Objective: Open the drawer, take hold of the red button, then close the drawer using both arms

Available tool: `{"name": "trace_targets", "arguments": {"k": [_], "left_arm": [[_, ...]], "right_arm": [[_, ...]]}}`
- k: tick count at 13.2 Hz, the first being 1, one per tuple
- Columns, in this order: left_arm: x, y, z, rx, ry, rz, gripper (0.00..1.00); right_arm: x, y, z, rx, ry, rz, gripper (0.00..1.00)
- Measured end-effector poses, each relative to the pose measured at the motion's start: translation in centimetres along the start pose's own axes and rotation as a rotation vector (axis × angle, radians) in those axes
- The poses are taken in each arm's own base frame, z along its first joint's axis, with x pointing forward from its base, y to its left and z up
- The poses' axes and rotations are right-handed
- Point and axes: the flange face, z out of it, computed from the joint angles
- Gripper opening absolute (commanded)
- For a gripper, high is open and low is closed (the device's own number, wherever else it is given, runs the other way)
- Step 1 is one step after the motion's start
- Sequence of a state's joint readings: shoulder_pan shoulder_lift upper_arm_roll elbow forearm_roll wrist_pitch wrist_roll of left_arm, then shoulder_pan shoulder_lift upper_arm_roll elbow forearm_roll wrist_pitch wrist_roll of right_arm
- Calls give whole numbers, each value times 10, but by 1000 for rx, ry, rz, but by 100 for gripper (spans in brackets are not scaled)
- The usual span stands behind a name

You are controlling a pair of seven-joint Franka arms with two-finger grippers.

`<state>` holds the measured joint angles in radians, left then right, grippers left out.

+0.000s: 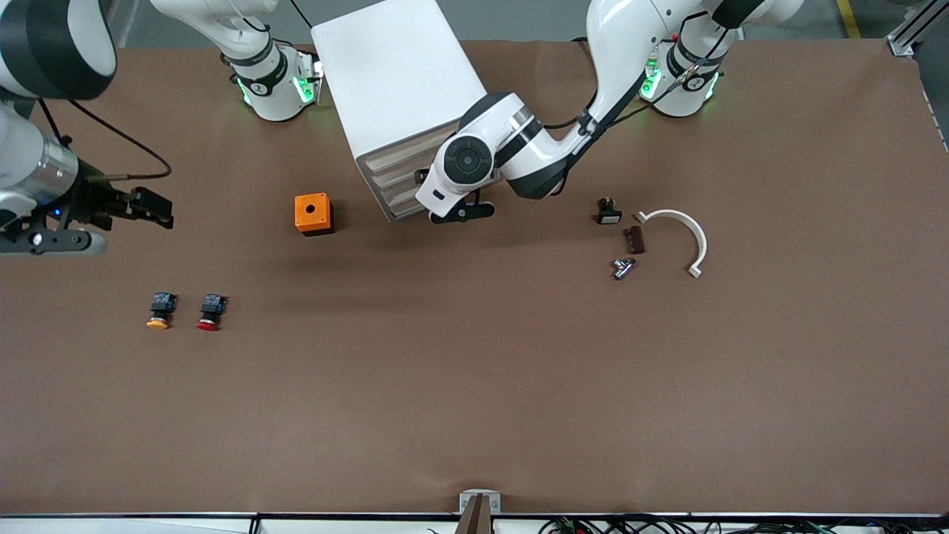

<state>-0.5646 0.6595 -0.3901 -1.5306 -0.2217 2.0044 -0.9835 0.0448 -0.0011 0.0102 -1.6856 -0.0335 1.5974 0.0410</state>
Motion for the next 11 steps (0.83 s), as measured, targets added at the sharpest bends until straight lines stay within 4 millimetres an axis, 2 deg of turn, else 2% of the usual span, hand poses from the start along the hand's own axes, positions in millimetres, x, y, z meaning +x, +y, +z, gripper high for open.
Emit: {"name": "trace_targets", "arguments": {"k": [2, 4, 6, 8, 11], "left_arm": [[57, -27, -36, -29, 69, -78, 100], [111, -65, -79, -49, 151, -143, 100], [149, -104, -126, -34, 270, -168, 100], [171, -132, -167, -10, 381, -178, 100], [180, -153, -205, 39, 503, -171, 100]], "right_arm": [[-14, 6, -17, 1, 7, 13, 100], [-25, 15, -29, 3, 13, 29, 100], [-31, 27, -32, 5, 7, 50, 100], [-32, 37, -32, 7, 0, 64, 100], [-37, 39, -49, 7, -1, 68, 100]]}}
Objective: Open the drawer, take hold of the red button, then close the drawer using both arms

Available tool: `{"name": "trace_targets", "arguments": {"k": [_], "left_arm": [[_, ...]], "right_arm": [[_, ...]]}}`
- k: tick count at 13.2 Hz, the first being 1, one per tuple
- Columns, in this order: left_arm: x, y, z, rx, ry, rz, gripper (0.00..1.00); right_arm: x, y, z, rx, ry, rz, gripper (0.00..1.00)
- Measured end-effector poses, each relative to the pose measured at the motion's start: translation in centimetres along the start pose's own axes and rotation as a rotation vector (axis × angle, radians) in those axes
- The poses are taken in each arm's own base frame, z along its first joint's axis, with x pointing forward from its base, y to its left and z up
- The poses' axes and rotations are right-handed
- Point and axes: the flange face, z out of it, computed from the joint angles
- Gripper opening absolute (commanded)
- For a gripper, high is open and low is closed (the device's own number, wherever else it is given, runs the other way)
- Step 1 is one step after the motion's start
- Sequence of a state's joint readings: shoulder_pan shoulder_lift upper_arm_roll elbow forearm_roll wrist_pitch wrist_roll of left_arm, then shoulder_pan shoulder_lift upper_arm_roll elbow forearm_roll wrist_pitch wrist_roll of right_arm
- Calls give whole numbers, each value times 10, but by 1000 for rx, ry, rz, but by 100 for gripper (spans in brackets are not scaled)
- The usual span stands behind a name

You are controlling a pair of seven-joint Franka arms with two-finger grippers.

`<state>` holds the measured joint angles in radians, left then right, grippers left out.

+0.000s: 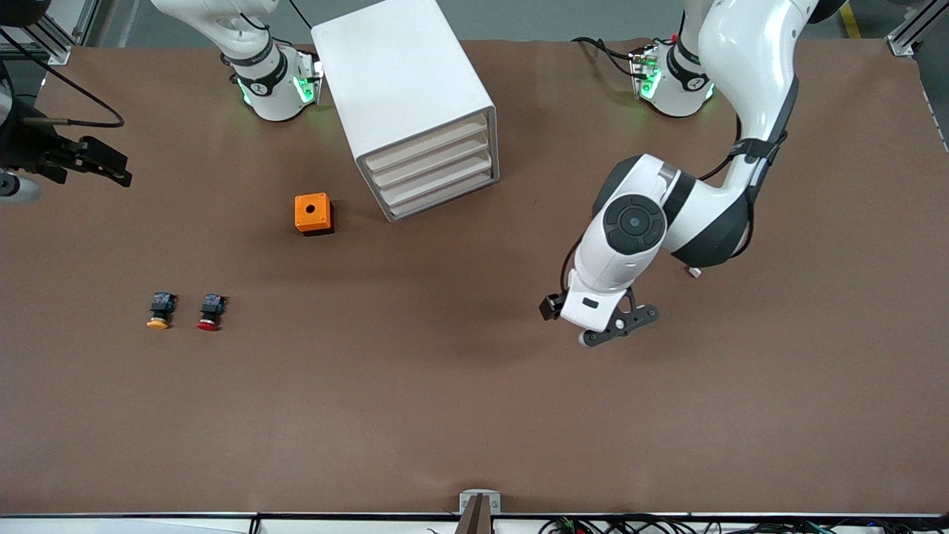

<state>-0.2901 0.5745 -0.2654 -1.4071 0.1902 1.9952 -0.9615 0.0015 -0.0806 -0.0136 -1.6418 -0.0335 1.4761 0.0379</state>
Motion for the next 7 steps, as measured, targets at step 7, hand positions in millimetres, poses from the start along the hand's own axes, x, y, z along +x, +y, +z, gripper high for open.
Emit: {"name": "trace_targets", "arguments": {"k": [7], "left_arm": [[32, -66, -95, 54, 43, 27, 100]], "right_arm": [[-5, -7, -15, -2, -10, -13, 100]]}}
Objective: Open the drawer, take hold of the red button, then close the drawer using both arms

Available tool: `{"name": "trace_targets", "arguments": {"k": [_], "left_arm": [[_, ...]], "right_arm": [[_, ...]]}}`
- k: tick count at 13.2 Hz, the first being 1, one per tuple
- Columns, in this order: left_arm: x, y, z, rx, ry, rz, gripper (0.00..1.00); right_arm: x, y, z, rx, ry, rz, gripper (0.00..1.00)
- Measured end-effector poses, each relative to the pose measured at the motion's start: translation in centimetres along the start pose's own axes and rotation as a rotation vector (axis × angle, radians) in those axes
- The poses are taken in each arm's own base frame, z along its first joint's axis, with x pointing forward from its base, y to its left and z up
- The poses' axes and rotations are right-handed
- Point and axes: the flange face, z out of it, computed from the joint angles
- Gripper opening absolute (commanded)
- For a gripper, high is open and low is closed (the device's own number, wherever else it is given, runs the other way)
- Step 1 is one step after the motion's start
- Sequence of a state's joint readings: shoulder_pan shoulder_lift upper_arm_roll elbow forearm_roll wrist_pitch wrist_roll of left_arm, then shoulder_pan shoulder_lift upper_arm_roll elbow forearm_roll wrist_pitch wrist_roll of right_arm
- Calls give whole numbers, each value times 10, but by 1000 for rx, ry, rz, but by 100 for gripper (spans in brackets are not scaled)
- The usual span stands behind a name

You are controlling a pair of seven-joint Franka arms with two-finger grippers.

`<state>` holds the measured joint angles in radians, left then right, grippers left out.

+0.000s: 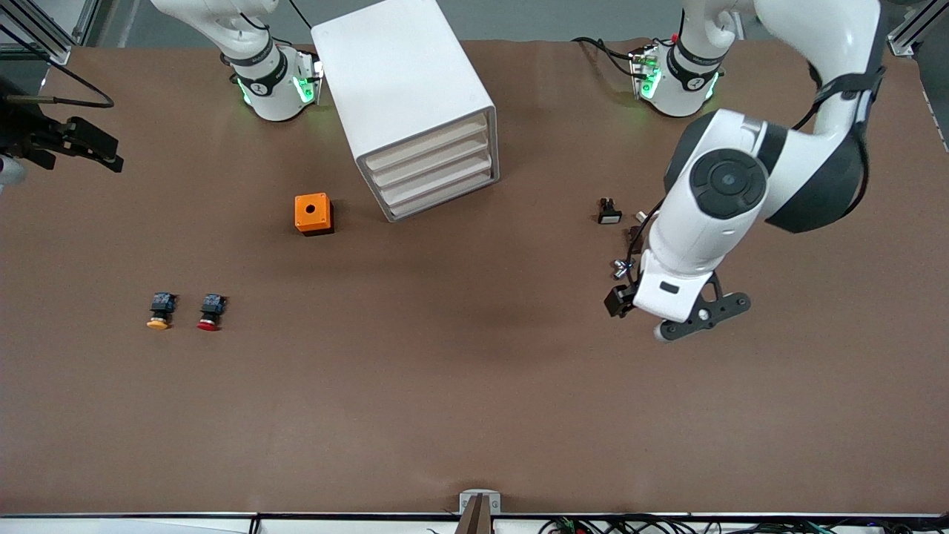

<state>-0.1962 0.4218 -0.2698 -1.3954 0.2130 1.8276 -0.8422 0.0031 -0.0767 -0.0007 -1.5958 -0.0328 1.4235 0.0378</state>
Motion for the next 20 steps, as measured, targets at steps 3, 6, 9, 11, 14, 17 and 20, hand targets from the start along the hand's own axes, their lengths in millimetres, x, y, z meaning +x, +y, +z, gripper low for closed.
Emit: {"name": "trace_targets", "arguments": {"k": [3, 6, 9, 11, 14, 17, 20], "left_arm": [[-4, -3, -19, -7, 14, 22, 100], [6, -31, -40, 9, 17, 71, 100], [31, -78, -59, 17, 26, 131, 100], [38, -103, -72, 27, 18, 126, 100], [43, -137, -90, 24, -15, 170, 100], [36, -166, -111, 7, -36, 201, 100], [22, -203, -123, -32, -60, 205, 100]], "right_arm": [[1, -1, 1, 0, -1, -3, 100], [3, 1, 0, 23, 11, 1, 100], [1, 18, 1, 46, 11, -36, 100], [-4, 28, 1, 52, 10, -52, 100], [-8, 28, -3, 53, 25, -48, 100], [-6, 18, -4, 46, 46, -33, 100], [-4, 7, -5, 32, 61, -15, 100]]}}
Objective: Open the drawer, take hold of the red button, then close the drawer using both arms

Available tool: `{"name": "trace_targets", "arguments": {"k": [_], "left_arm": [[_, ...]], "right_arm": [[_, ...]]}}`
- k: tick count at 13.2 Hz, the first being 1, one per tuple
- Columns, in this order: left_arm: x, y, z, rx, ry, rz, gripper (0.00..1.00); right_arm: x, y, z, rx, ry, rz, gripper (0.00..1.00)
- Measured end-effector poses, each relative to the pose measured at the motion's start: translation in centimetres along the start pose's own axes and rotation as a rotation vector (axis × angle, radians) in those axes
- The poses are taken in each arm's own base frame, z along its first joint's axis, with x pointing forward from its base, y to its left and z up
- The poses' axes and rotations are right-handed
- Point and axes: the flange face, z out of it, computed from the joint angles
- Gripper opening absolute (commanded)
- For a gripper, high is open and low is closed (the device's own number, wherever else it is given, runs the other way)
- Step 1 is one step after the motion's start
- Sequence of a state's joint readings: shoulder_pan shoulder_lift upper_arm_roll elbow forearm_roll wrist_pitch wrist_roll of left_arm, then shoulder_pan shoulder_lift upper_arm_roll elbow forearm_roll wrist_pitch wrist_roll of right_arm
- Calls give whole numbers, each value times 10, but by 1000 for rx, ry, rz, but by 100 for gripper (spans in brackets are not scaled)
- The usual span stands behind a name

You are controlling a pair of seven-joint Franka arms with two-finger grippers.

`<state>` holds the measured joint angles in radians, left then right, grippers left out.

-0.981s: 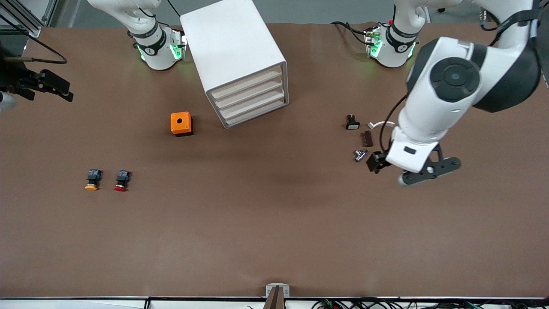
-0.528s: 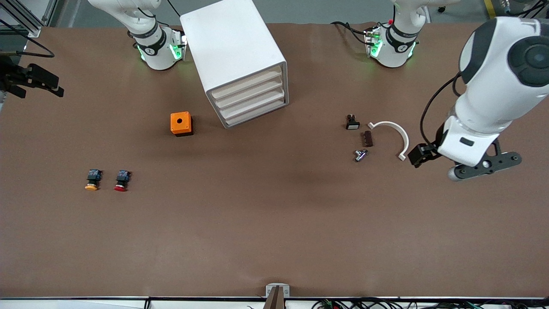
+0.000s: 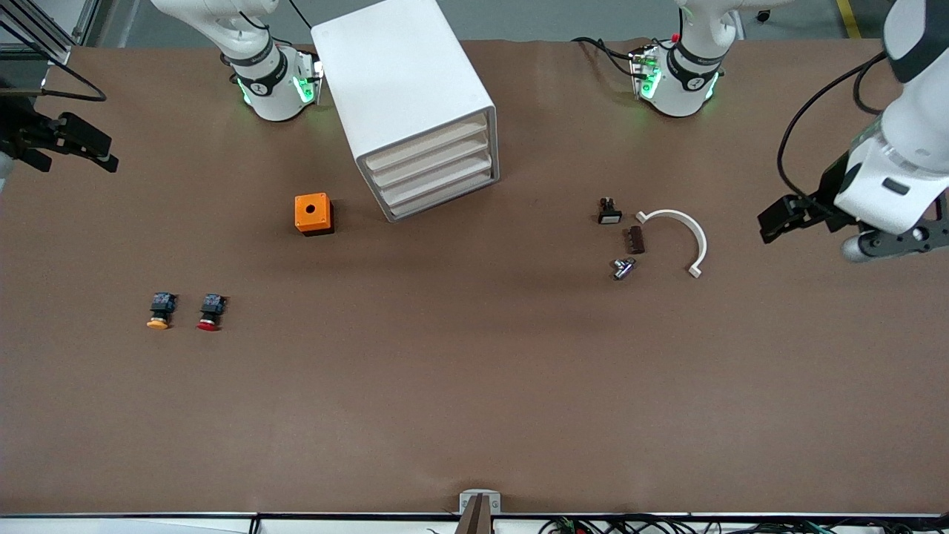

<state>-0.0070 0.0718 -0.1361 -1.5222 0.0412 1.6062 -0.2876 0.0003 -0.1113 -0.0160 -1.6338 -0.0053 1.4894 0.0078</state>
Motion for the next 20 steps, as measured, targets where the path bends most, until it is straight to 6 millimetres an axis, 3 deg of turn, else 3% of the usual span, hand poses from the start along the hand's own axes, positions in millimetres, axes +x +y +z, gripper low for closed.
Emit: {"name": "trace_targets", "arguments": {"k": [2, 9, 16, 20], "left_arm": [[-11, -13, -8, -2, 7, 26, 100], [-44, -15, -10, 7, -2, 83, 100], [-55, 13, -3, 14, -13, 146, 100], [-67, 12, -4, 28, -10, 162, 100]], "right_arm": [[1, 1, -1, 0, 13, 2, 100], [3, 5, -5, 1, 36, 8, 100], [5, 7, -8, 1, 54, 12, 100], [5, 7, -9, 1, 56, 12, 100]]}}
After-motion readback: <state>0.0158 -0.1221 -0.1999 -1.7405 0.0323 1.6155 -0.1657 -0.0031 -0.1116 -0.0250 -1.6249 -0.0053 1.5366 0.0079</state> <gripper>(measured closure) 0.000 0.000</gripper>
